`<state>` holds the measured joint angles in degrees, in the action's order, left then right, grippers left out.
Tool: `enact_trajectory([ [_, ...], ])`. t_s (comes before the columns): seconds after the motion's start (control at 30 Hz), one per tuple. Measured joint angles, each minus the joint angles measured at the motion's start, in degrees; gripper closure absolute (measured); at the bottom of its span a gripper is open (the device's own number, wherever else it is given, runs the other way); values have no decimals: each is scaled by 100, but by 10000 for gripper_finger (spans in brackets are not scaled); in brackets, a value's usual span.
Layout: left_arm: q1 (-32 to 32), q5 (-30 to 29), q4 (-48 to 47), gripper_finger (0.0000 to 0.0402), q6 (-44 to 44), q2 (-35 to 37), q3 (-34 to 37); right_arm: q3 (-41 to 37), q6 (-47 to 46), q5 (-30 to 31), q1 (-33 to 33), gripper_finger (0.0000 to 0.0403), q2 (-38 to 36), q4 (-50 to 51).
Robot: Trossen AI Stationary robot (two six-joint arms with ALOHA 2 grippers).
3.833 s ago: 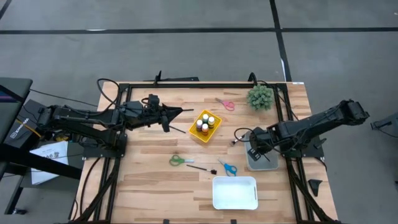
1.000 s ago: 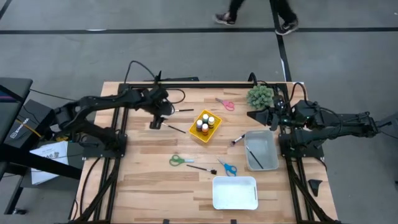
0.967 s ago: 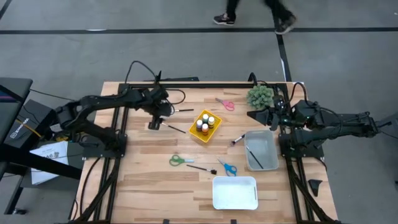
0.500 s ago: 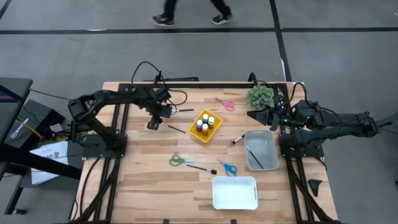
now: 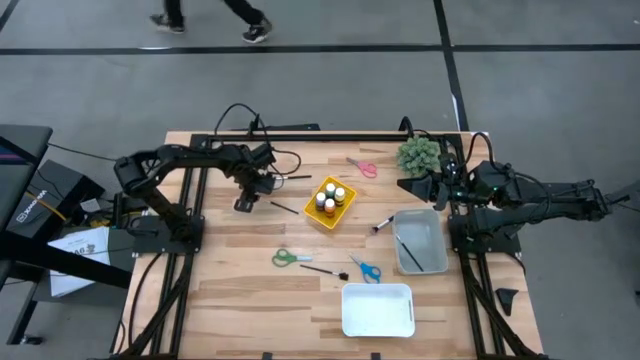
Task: Pick & Place Paint Supplies
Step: Put the bottom black eyeshadow brush into the gray bin
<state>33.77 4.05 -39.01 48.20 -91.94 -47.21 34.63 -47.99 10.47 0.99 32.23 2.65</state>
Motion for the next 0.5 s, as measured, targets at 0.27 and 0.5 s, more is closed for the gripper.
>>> enact_trajectory([
  [0.27,-278,-342,361,266,-169,111,372,0,0,-9,0,346,0,12],
  [0.5,-288,-340,397,266,-152,175,387,0,0,-9,0,346,-2,16],
])
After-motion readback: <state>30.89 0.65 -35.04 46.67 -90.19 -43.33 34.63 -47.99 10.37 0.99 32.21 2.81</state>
